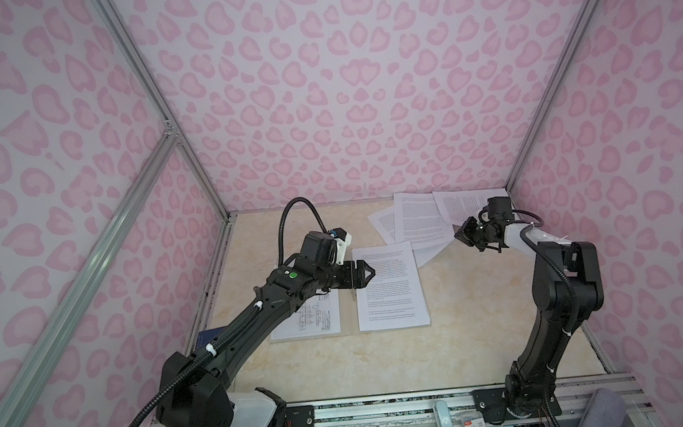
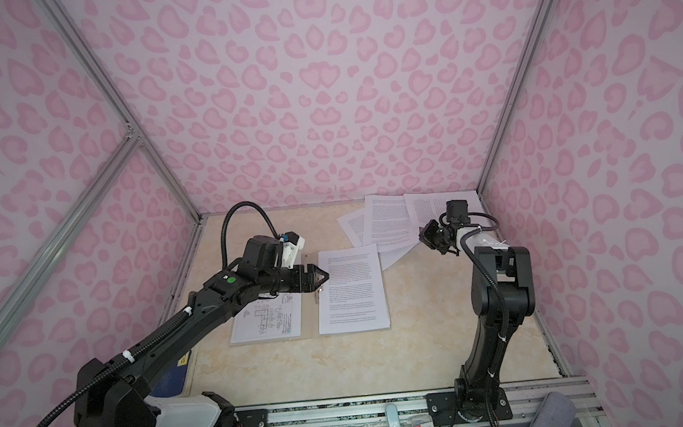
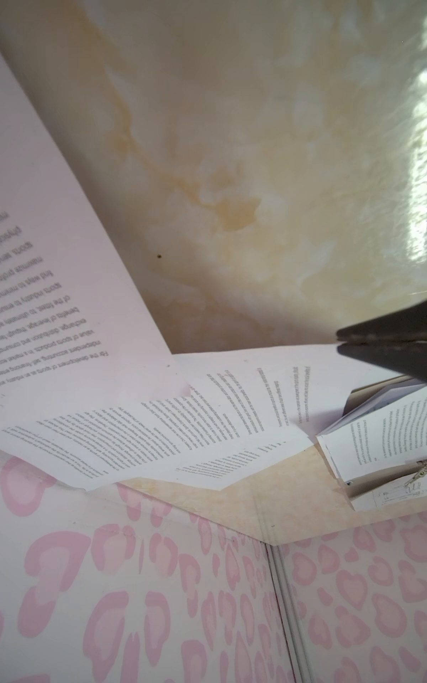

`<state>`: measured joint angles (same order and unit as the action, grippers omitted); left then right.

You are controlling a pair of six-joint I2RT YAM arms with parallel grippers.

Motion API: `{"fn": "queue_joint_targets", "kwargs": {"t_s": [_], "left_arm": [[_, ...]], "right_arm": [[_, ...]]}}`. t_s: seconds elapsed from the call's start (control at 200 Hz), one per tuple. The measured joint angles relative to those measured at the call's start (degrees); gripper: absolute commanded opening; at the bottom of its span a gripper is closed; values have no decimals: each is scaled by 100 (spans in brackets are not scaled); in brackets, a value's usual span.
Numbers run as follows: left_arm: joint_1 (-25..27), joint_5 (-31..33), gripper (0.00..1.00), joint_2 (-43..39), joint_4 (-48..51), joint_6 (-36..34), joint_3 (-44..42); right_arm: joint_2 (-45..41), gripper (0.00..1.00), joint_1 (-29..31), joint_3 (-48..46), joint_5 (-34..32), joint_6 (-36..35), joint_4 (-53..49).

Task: Put the files into the folder

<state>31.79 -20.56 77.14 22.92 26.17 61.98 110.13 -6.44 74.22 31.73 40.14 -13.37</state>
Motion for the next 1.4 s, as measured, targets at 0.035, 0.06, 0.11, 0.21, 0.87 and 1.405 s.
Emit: {"fn": "queue_joint_targets", "kwargs": {"t_s": [0.035, 0.06, 0.11, 0.21, 0.87, 1.405], "left_arm": [[-20, 0, 85, -44, 2, -37, -26], [-31, 4, 85, -74, 7, -39, -46], [-61, 4, 85, -138, 17, -68, -87], [-103, 7, 85, -262, 42, -87, -166], [-243, -2, 85, -640, 114, -273, -516], [-271, -157, 85, -356, 120, -337, -271]], "right_arm": [[-50, 0, 0, -37, 11, -2, -39], [-92, 0, -7, -68, 22, -2, -72], [-181, 0, -13, -129, 22, -4, -162], [-369, 0, -31, -210, -42, -37, -363], [-1733, 0, -387, -1250, -365, -437, -1154], [-2479, 29, -1086, -2328, -651, -179, -1003]]}}
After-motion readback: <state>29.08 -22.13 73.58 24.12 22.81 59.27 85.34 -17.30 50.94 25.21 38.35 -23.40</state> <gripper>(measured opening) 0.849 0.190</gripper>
